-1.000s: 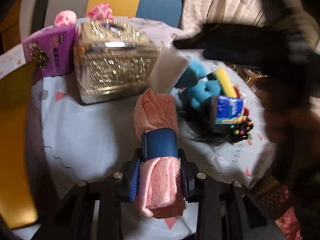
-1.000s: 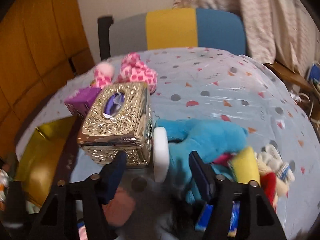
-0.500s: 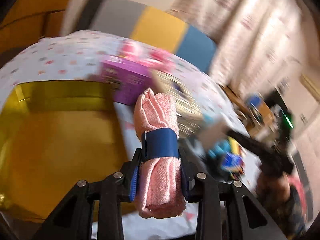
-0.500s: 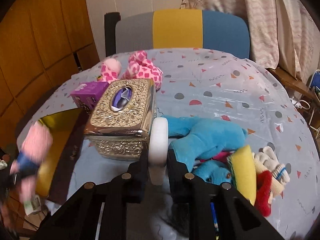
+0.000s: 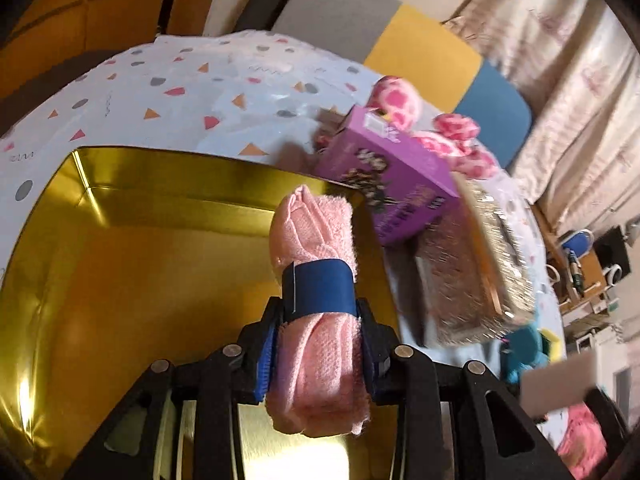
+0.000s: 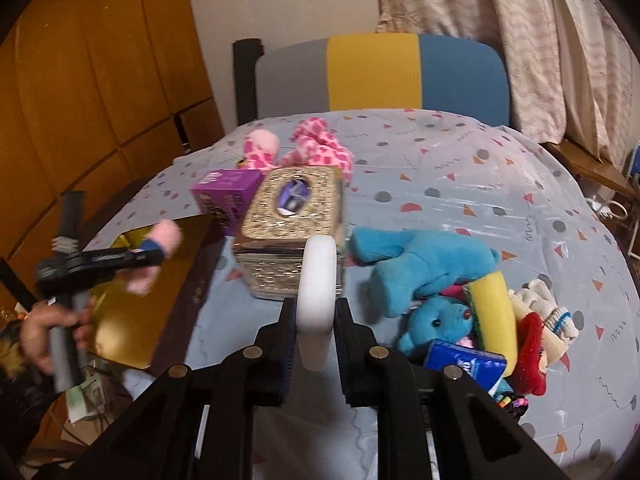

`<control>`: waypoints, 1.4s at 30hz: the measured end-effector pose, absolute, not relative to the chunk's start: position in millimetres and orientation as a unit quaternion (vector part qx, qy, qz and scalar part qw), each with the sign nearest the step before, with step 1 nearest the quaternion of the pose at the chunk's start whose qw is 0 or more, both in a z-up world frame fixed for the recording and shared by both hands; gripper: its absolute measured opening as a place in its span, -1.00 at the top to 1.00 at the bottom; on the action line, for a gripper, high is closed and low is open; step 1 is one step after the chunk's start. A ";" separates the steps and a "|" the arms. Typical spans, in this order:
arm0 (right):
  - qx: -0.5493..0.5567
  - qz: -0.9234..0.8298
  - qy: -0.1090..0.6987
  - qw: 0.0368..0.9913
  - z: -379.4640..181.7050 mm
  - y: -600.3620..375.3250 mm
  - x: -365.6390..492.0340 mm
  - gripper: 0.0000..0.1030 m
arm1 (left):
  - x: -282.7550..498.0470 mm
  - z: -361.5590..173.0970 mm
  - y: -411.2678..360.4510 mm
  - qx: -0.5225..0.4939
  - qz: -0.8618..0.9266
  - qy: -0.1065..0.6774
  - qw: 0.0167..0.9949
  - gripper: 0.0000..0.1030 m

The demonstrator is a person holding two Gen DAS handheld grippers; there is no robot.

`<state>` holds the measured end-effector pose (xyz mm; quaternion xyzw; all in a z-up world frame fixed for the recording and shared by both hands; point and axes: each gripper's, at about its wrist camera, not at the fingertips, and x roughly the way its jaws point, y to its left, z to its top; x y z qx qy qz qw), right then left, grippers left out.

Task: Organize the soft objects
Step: 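Drop towel into gold tray with left tool while right tool places white sponge, then withdraw both tools from the gold tray toward the toy pile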

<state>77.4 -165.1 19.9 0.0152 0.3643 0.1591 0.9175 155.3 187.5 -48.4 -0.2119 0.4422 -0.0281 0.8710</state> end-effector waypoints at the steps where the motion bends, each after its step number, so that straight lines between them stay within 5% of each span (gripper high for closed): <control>1: 0.014 0.166 0.364 0.916 20.8 -161.6 75.5 0.67 | 162.5 -52.6 189.2 -0.212 -0.022 0.448 0.868 0.30; 3: 0.012 0.178 0.365 0.914 21.3 -153.7 73.9 0.66 | 168.8 -55.2 190.3 -0.210 -0.014 0.450 0.868 0.18; 5: 0.008 0.187 0.366 0.912 20.7 -145.5 74.1 0.66 | 170.2 -55.5 190.4 -0.204 -0.012 0.445 0.872 -0.18; 10: 0.006 0.217 0.369 0.904 20.0 -122.6 76.3 0.66 | 156.8 -43.0 188.4 -0.178 -0.009 0.420 0.890 -0.21; 14: 0.008 0.256 0.372 0.892 22.2 -99.3 77.8 0.66 | 133.1 -33.3 191.8 -0.163 0.003 0.402 0.901 -0.49; 30: 0.011 0.380 0.467 0.799 -21.0 18.5 110.0 0.63 | 55.0 -27.2 229.8 -0.176 0.067 0.385 0.904 -0.64; 34: -0.033 0.329 0.475 0.815 -38.9 33.3 123.0 0.10 | 45.9 -23.0 232.3 -0.168 0.078 0.380 0.906 -0.86; 36: -0.040 0.320 0.465 0.824 -37.3 31.5 122.4 0.06 | 42.7 -21.1 232.2 -0.158 0.086 0.379 0.908 -0.89; 40: -0.036 0.314 0.452 0.834 -31.0 27.5 119.8 -0.40 | 37.9 -18.2 230.1 -0.140 0.101 0.377 0.910 -0.99; 42: -0.031 0.307 0.447 0.839 -27.7 22.0 118.5 -0.41 | 36.9 -17.3 228.8 -0.134 0.106 0.375 0.911 -0.99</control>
